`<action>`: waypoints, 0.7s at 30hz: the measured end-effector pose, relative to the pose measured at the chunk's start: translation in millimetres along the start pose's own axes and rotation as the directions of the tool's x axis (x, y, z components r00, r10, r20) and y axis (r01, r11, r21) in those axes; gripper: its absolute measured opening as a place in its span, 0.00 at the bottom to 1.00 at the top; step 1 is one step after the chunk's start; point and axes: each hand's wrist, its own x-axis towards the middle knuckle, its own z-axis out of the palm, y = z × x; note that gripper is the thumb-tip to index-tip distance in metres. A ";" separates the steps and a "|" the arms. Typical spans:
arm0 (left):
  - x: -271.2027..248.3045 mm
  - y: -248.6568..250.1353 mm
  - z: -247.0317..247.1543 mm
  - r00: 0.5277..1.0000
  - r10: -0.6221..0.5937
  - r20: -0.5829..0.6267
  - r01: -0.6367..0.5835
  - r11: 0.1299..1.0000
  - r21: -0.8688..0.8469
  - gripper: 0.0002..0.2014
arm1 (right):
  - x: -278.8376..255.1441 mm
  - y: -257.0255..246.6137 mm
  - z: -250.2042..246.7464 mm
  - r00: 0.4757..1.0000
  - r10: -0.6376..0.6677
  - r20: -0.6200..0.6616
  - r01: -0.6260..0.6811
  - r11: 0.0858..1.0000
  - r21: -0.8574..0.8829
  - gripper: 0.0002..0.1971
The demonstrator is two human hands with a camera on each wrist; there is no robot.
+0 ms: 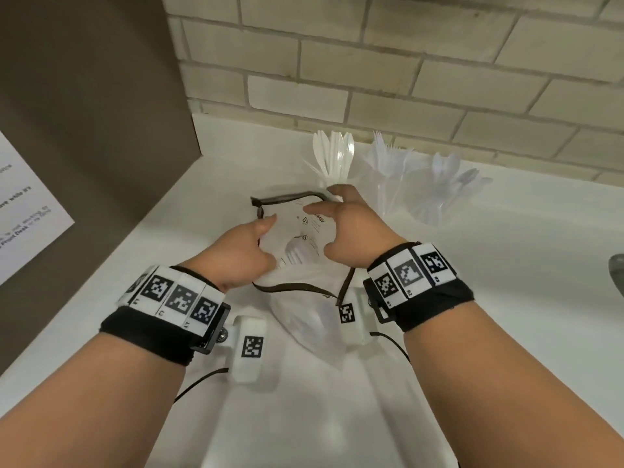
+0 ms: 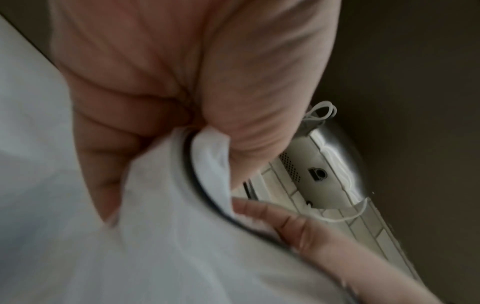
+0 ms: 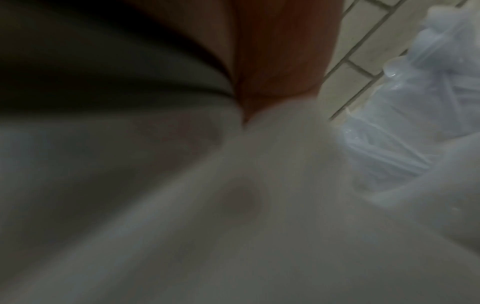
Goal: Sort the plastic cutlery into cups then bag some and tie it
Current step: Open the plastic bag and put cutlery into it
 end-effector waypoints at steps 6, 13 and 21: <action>-3.8 1.5 -0.6 0.984 0.050 0.171 -0.088 0.972 0.219 0.48 | -10.9 -15.3 2.0 0.989 0.070 0.133 -0.038 0.972 -0.230 0.17; 21.8 6.1 -14.5 0.977 0.206 -0.045 -0.147 0.818 0.556 0.19 | -20.2 -22.9 0.4 0.954 0.170 0.246 -0.038 0.886 -0.463 0.26; 2.0 25.1 -12.3 0.952 0.243 0.186 -0.306 0.786 0.537 0.15 | 2.8 -25.2 1.2 0.936 -0.092 0.340 0.210 0.921 -0.329 0.23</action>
